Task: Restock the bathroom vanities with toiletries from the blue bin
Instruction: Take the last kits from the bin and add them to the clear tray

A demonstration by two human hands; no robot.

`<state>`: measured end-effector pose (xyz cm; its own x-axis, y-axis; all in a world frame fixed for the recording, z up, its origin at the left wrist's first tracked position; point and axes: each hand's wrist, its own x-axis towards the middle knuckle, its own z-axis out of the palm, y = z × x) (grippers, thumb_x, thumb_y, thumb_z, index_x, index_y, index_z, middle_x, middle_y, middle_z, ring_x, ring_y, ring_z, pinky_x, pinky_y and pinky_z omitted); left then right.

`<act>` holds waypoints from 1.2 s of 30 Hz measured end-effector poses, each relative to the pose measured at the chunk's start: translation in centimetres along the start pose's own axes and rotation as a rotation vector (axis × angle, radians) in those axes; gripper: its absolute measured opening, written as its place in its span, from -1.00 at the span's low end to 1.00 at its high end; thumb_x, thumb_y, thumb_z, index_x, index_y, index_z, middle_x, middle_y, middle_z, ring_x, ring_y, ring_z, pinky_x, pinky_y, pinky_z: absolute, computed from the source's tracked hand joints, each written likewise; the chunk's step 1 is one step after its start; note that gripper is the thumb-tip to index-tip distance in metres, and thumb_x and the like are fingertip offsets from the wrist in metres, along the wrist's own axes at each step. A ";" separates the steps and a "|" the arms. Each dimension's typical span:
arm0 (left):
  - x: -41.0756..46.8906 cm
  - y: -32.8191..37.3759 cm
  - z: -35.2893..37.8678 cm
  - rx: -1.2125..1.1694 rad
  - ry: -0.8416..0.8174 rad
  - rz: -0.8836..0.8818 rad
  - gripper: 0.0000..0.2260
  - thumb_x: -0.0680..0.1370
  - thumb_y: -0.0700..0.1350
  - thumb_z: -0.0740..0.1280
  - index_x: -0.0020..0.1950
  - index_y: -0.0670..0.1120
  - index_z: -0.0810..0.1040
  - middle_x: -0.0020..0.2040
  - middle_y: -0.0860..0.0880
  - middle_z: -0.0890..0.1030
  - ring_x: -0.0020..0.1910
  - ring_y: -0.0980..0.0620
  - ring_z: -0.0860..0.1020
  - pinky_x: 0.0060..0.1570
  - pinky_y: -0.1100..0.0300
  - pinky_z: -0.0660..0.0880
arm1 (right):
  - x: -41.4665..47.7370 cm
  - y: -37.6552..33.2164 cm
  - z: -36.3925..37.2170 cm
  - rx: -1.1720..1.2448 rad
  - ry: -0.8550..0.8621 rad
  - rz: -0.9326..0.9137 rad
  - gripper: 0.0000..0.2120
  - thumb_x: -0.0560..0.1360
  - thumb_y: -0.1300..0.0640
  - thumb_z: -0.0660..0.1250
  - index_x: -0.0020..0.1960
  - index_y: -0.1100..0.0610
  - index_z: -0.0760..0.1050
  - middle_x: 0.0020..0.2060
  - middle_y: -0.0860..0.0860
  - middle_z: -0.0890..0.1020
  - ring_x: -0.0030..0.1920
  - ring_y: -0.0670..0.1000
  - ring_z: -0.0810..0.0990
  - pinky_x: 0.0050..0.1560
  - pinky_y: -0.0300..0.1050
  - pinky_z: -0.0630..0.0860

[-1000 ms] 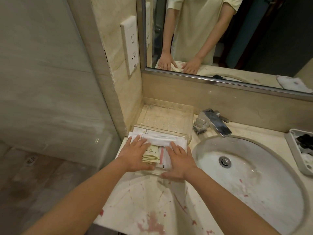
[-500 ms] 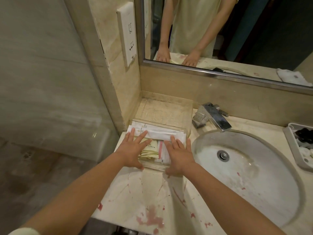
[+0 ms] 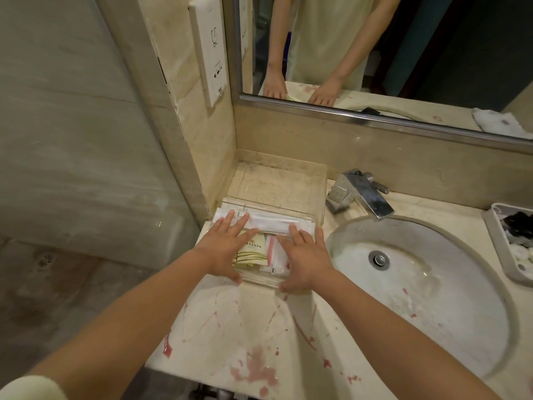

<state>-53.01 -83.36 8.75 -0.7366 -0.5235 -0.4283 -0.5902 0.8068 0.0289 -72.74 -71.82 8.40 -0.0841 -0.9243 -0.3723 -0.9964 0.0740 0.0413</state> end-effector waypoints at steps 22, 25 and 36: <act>-1.6 1.4 1.4 -0.194 0.376 0.120 -0.41 0.26 0.05 0.55 0.20 0.00 0.38 0.23 0.04 0.36 0.24 0.02 0.31 0.25 0.27 0.22 | -2.8 -1.0 0.3 0.130 0.274 -0.310 -0.68 0.38 0.00 0.40 0.13 -0.03 0.51 0.04 -0.06 0.43 0.15 0.02 0.37 0.30 -0.17 0.15; -2.1 2.4 1.6 -0.235 0.403 0.115 -0.39 0.28 0.13 0.53 0.23 0.01 0.39 0.21 0.06 0.37 0.21 0.05 0.33 0.22 0.25 0.28 | -3.6 -0.7 0.4 0.302 0.292 -0.185 -0.58 0.39 -0.11 0.39 0.21 -0.05 0.49 0.09 -0.08 0.45 0.18 -0.01 0.38 0.31 -0.14 0.25; -4.6 4.5 2.3 -0.702 0.509 -0.502 -0.37 0.57 0.16 0.26 0.53 -0.11 0.17 0.53 -0.08 0.15 0.51 -0.07 0.10 0.44 -0.04 0.19 | -5.5 -0.8 1.9 1.117 0.186 0.499 -0.25 0.48 -0.01 0.41 0.53 0.14 0.13 0.47 0.08 0.27 0.44 0.11 0.31 0.37 0.07 0.37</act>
<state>-51.48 -76.68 8.77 -0.3054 -0.9464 -0.1047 -0.8121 0.2015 0.5476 -71.54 -66.10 8.63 -0.5453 -0.7355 -0.4021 -0.3263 0.6281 -0.7064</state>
